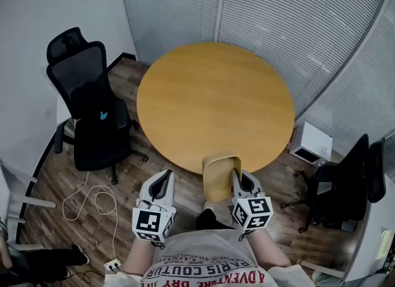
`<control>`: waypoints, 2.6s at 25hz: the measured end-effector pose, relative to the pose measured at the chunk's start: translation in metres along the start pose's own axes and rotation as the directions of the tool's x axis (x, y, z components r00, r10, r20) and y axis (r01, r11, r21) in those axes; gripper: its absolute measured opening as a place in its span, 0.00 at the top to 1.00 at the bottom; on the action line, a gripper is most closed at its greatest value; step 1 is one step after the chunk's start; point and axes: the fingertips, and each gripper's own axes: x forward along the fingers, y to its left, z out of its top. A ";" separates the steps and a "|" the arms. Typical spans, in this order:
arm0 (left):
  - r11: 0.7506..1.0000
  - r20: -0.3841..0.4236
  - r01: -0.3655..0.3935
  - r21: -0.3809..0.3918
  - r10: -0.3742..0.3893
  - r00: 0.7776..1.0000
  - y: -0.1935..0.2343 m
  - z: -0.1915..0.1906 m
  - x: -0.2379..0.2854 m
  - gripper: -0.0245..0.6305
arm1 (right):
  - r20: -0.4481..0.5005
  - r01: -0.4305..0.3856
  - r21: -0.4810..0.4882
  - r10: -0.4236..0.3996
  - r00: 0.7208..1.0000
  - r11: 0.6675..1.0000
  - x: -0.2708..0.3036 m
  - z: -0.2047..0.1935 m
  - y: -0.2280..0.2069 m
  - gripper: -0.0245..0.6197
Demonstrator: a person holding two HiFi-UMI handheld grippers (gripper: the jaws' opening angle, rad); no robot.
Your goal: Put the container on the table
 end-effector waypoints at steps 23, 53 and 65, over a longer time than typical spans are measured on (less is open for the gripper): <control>0.994 -0.046 0.105 0.003 -0.105 0.993 0.047 0.033 0.246 0.94 | -0.165 0.069 0.005 -0.067 0.984 0.998 0.200 0.033 -0.134 0.94; 0.962 -0.198 0.252 -0.101 -0.268 0.943 0.112 -0.034 0.369 0.94 | -0.591 0.323 0.120 -0.194 0.783 0.939 0.349 -0.113 -0.187 0.94; 0.973 -0.222 0.217 -0.082 -0.230 0.947 0.123 -0.034 0.363 0.94 | -0.559 0.394 0.152 -0.250 0.790 0.906 0.350 -0.112 -0.196 0.91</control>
